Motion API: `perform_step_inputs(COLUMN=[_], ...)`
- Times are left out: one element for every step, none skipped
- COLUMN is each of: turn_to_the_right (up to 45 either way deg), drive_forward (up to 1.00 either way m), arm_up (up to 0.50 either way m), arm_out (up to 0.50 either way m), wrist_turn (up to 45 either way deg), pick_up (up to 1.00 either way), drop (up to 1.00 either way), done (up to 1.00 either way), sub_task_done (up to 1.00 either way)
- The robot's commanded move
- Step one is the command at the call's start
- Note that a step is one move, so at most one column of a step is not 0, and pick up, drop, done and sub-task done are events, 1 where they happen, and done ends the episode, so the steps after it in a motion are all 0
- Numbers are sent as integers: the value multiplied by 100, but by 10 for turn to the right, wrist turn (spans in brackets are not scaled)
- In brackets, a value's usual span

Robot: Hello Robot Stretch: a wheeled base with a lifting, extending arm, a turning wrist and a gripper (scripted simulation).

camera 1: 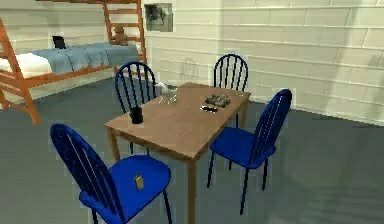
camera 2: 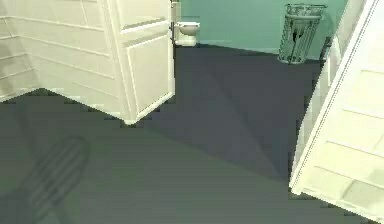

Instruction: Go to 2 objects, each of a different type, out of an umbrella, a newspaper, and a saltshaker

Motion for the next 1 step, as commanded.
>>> perform_step_inputs(turn_to_the_right=[450], drive_forward=[0], arm_up=[0], arm_out=[0], wrist_turn=[0], pick_up=[0], drop=[0], done=[0], sub_task_done=[0])
